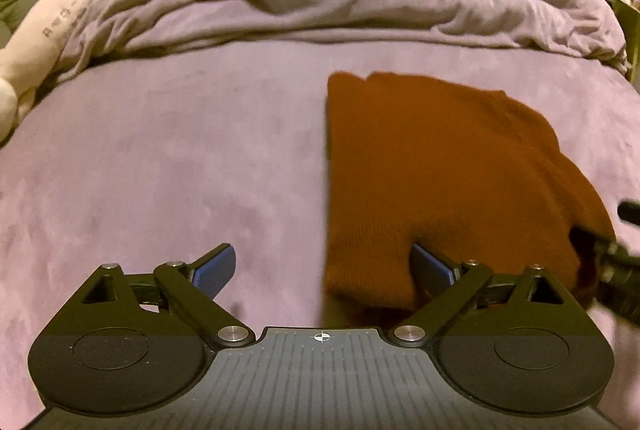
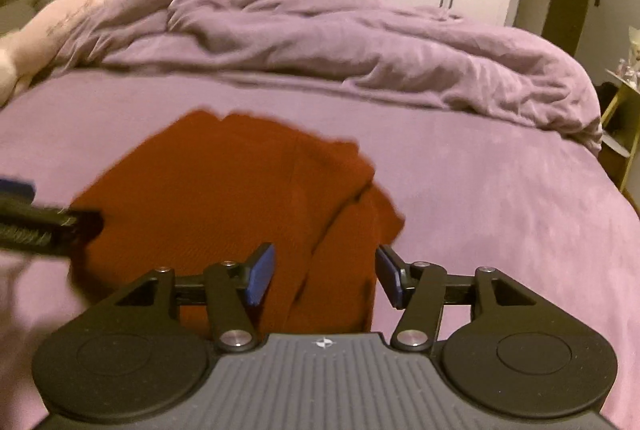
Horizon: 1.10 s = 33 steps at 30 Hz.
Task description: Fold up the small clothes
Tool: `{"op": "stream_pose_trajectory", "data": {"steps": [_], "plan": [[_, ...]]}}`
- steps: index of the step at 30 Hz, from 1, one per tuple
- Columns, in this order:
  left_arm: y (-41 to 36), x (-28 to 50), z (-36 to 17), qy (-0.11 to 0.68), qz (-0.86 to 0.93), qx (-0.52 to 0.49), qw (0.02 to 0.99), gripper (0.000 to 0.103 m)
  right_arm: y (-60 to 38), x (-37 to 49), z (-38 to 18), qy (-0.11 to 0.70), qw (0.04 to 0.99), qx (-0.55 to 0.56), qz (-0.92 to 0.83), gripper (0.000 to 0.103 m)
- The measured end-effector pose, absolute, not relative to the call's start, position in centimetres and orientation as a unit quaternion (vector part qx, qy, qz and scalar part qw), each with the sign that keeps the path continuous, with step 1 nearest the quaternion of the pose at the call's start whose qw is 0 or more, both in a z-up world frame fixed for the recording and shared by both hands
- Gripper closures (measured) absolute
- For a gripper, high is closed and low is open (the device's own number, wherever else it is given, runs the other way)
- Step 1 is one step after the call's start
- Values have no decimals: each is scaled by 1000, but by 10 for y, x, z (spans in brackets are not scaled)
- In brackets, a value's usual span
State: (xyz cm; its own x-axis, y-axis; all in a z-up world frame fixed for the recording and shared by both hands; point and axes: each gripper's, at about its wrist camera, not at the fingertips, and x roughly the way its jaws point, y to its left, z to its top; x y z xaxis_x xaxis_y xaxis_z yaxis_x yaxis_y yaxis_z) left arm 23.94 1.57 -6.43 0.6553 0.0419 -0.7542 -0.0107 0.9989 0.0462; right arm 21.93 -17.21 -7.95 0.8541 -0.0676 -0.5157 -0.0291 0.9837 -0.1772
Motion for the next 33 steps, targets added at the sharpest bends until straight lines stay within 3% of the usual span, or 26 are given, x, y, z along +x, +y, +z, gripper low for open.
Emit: {"op": "stream_pose_trajectory", "data": {"steps": [7,9,11,18,23,33], "plan": [[-7,220,-41,408,31,92,908,2,-175,218,-70,332,940,-69,-38,28],[-9,206,-38,409,26,90,907,1,-170,201,-70,342,936,-71,-28,13],[-9,191,-38,423,23,72,903,1,-167,182,-74,352,933,-66,-18,5],[-4,145,-26,444,39,46,894,0,-160,125,-70,397,917,-38,-19,4],[-1,133,0,429,47,66,900,0,-164,106,-44,374,927,15,-5,4],[8,138,12,447,56,57,891,0,-151,105,-16,368,929,-4,-30,4]]}}
